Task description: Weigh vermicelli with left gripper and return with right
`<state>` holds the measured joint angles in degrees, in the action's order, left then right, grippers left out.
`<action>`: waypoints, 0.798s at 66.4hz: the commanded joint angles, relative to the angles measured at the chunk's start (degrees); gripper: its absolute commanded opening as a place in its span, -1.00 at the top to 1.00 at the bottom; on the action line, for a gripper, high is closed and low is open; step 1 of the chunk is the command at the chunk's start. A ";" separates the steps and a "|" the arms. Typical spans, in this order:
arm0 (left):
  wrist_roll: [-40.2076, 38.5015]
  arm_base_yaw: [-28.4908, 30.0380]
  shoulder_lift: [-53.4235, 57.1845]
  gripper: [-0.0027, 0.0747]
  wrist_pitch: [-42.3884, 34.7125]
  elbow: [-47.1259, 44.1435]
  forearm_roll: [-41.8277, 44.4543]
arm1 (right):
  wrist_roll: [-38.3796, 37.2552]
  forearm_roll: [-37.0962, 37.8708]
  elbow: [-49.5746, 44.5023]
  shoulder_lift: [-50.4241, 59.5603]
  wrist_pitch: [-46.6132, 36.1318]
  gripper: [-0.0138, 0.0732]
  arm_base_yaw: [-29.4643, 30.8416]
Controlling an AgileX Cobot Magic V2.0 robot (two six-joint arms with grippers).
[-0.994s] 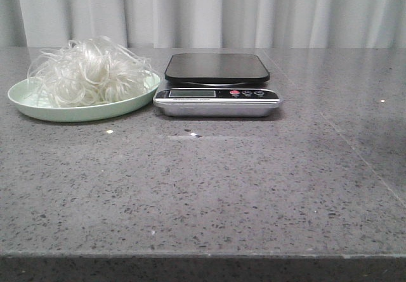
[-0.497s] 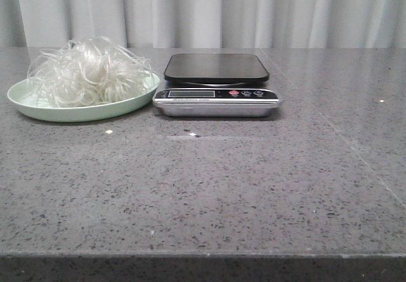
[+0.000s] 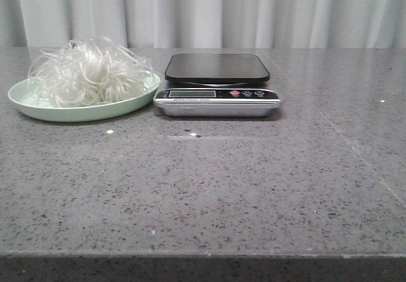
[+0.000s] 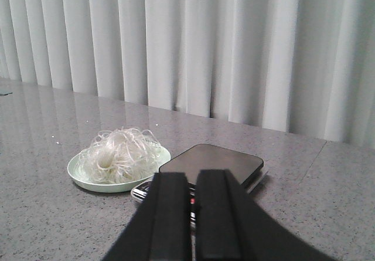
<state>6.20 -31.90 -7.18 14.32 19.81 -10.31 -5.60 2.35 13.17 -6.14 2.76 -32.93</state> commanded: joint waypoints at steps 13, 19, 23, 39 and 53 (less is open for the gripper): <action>-0.12 -0.37 -0.67 0.60 -4.19 1.41 -0.71 | 0.68 0.86 1.41 -0.71 -4.89 0.30 0.17; -0.12 -0.37 -0.67 0.60 -4.19 1.41 -0.71 | 0.68 0.86 1.41 -0.71 -4.89 0.30 0.17; -0.12 -0.37 -0.67 0.60 -4.19 1.41 -0.71 | 0.68 0.86 1.41 -0.71 -4.89 0.30 0.17; -0.12 -0.23 -0.67 0.60 -5.04 0.83 -0.54 | 0.68 0.86 1.41 -0.71 -4.89 0.30 0.17; -0.12 9.59 -0.67 0.60 -10.59 -4.47 4.83 | 0.68 0.86 1.41 -0.71 -4.89 0.30 0.17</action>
<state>6.20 -27.11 -7.18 9.42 16.22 -6.42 -5.51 2.42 13.17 -6.14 2.55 -32.93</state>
